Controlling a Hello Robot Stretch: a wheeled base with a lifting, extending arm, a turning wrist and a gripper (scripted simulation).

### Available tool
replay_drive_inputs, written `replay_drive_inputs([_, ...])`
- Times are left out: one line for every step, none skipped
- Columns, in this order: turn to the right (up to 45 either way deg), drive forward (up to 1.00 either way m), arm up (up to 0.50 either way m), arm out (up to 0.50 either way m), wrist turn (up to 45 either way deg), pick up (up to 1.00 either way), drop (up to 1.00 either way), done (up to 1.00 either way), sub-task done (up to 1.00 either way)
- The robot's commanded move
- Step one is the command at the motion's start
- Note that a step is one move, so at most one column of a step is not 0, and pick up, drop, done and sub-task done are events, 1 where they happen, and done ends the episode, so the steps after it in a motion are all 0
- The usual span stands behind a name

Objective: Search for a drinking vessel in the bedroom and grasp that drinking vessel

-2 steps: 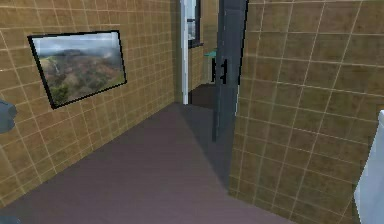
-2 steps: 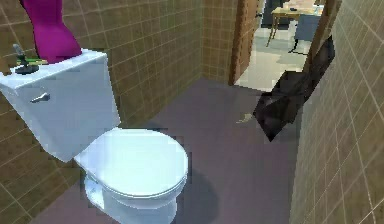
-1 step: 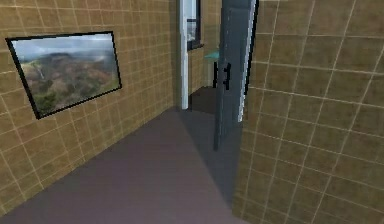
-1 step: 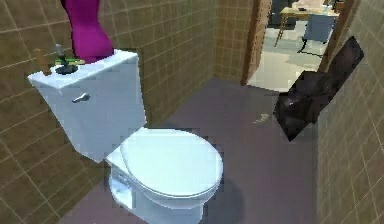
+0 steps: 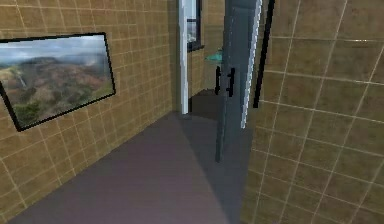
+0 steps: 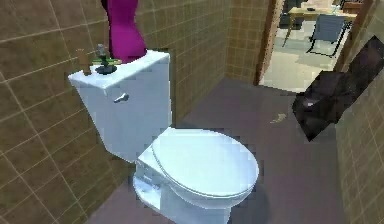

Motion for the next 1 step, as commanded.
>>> replay_drive_inputs([-6.0, 0.00, 0.00, 0.00, 0.0, 0.00, 0.00, 0.00, 0.00])
